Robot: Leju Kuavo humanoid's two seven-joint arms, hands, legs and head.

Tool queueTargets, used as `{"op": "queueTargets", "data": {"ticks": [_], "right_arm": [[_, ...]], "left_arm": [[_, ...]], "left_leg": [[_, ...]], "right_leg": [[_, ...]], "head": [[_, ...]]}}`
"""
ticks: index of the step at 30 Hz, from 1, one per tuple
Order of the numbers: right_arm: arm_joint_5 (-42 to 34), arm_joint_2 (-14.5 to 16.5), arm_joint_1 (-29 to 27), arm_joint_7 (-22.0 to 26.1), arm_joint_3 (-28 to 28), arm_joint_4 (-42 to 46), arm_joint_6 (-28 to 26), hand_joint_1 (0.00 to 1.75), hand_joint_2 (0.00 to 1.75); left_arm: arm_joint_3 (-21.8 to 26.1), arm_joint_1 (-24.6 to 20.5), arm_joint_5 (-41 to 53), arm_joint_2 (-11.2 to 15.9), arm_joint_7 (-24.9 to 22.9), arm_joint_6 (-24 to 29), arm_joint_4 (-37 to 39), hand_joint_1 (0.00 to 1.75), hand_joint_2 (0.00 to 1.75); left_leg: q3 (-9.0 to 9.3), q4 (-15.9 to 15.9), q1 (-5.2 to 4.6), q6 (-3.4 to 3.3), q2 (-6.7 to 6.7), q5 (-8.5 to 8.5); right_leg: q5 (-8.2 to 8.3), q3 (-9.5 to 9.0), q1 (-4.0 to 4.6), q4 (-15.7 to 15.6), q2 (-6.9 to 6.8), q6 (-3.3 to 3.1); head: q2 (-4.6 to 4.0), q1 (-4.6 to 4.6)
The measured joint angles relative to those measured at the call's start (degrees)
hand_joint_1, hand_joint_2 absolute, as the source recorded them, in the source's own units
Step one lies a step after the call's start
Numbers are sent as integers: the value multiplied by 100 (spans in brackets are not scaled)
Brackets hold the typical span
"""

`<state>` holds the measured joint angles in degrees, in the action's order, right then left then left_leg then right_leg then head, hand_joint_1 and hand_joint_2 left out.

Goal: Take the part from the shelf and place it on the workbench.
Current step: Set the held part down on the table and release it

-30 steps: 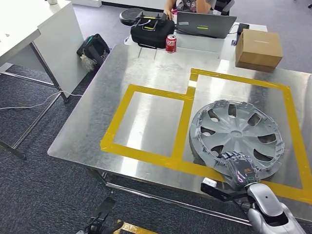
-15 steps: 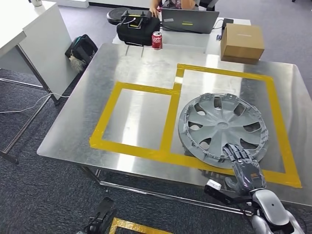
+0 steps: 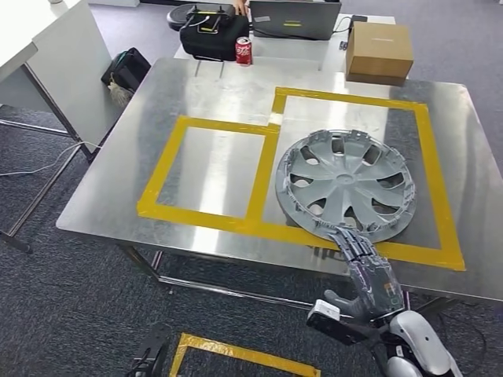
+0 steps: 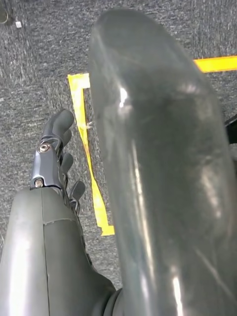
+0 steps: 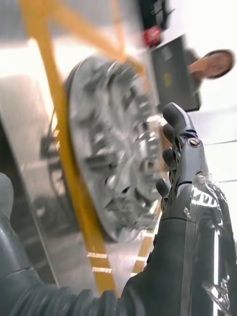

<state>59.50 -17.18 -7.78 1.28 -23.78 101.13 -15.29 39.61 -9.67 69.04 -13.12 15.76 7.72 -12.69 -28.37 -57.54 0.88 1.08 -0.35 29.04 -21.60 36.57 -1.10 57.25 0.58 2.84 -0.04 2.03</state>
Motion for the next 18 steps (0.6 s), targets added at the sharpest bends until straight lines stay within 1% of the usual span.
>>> {"op": "queueTargets", "data": {"ticks": [1,2,3,4,5,6,7,8,9,10,11,12,13,14,15,16,17,18], "right_arm": [[-69,19,-73,79,-46,177,-167,0,0],[-109,38,-159,159,-99,355,-352,0,0],[-127,63,-254,232,-159,521,-542,0,0],[-141,94,-361,292,-225,679,-726,0,0],[-142,125,-470,328,-292,821,-894,0,0],[-136,155,-567,349,-355,946,-1061,0,0],[-127,182,-651,351,-415,1044,-1223,0,0],[-129,211,-722,340,-473,1119,-1385,0,0],[-154,243,-783,325,-529,1171,-1542,0,0],[-198,281,-838,310,-582,1202,-1682,0,0],[-260,319,-889,296,-630,1217,-1803,0,0],[-335,356,-935,285,-672,1222,-1912,0,0],[-432,395,-975,278,-709,1222,-2013,0,0],[-562,433,-1009,283,-741,1221,-2107,0,0],[-706,470,-1038,300,-767,1219,-2193,0,0],[-856,504,-1068,330,-784,1212,-2263,0,0],[-995,536,-1099,371,-793,1202,-2322,0,0],[-1106,567,-1139,417,-795,1189,-2368,0,0]], "left_arm": [[2,7,-30,4,13,11,-1,0,0],[8,22,-62,8,27,21,-1,0,0],[16,42,-92,13,37,30,-1,0,0],[26,58,-119,17,45,39,-1,0,0],[37,72,-142,21,53,48,-1,0,0],[48,80,-166,22,58,61,-1,0,0],[61,86,-183,22,61,78,-1,0,0],[73,96,-202,24,62,97,-1,0,0],[84,109,-223,24,63,117,-1,0,0],[92,121,-238,24,63,133,-1,0,0],[99,132,-256,22,63,145,-1,0,0],[108,137,-278,17,64,160,-1,0,0],[117,138,-296,8,68,177,-1,0,0],[126,136,-325,-6,74,199,-1,0,0],[133,132,-355,-24,83,225,-2,0,0],[139,129,-389,-41,95,256,-4,0,0],[149,129,-432,-61,107,297,-5,0,0],[168,134,-481,-77,118,355,-6,0,0]], "left_leg": [[106,175,-12,-12,-5,-1],[110,225,-28,-28,-7,-10],[68,213,-33,-64,-1,-49],[31,219,-37,-109,7,-91],[-14,224,-40,-163,16,-145],[-68,232,-39,-208,24,-204],[-134,230,-48,-235,23,-260],[-209,228,-61,-252,18,-319],[-294,224,-75,-258,9,-383],[-383,220,-91,-258,-5,-450],[-470,216,-104,-254,-26,-515],[-551,213,-114,-246,-58,-580],[-622,210,-120,-233,-100,-643],[-683,206,-131,-214,-145,-704],[-730,200,-139,-193,-193,-766],[-763,197,-141,-167,-239,-828],[-789,200,-139,-135,-285,-887],[-805,207,-130,-99,-340,-944]], "right_leg": [[45,15,6,-4,-4,30],[93,26,7,-19,-6,64],[135,32,-7,-40,-7,99],[99,61,-21,-24,-10,127],[-37,113,-31,68,-16,149],[-273,193,-34,278,-21,162],[-580,295,-27,612,-26,167],[-867,394,-16,1015,-26,169],[-1057,460,-4,1391,-25,168],[-1117,456,8,1637,-24,158],[-1048,354,20,1688,-20,138],[-899,146,35,1530,-5,111],[-757,-157,48,1192,47,75],[-723,-518,58,736,146,32],[-757,-821,61,316,233,3],[-826,-1012,66,10,296,-22],[-891,-1096,77,-154,312,-44],[-880,-1070,82,-184,263,-67]], "head": [[0,-4],[0,-3],[0,-7],[-1,-12],[0,-7],[-1,-5],[-1,1],[-1,2],[-1,0],[0,-1],[0,-2],[1,-3],[1,-2],[1,-2],[1,-5],[1,-5],[1,-4],[1,-4]]}}
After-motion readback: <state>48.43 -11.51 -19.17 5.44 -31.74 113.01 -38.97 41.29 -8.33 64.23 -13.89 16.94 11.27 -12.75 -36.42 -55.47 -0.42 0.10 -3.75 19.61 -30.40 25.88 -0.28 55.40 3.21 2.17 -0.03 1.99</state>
